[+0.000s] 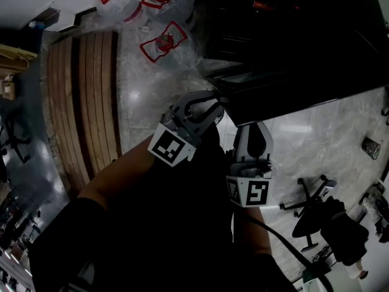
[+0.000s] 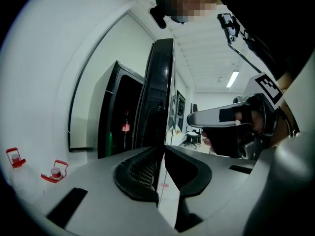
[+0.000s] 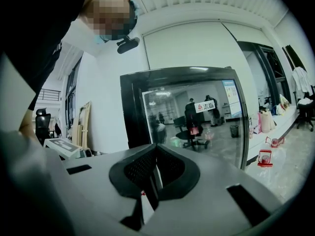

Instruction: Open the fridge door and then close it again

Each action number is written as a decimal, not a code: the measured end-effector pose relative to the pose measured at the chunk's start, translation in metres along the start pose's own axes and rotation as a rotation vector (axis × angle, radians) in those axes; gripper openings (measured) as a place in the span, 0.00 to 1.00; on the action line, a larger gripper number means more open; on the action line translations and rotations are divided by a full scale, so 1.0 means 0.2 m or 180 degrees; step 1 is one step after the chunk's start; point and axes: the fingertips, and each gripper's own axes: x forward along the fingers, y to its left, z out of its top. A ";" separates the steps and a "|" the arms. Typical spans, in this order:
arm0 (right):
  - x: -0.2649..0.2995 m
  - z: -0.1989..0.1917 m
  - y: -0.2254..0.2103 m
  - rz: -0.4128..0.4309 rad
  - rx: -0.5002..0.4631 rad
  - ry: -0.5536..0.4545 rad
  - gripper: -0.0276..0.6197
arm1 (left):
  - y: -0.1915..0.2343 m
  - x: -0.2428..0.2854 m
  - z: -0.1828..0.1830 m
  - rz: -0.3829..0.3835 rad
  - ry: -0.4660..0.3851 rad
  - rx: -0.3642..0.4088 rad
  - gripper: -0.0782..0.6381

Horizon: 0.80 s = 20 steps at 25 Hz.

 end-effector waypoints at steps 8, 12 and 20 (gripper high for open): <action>0.00 0.09 0.01 -0.0014 -0.0080 -0.0031 0.07 | 0.02 0.01 0.02 0.0067 -0.0004 -0.0095 0.18; 0.02 0.10 0.04 0.0015 -0.0125 -0.0024 0.07 | 0.03 0.00 0.02 0.0079 0.0031 -0.0172 0.18; 0.06 0.10 0.03 -0.0019 -0.0180 0.0046 0.07 | 0.04 0.01 0.03 0.0077 0.0078 -0.0230 0.18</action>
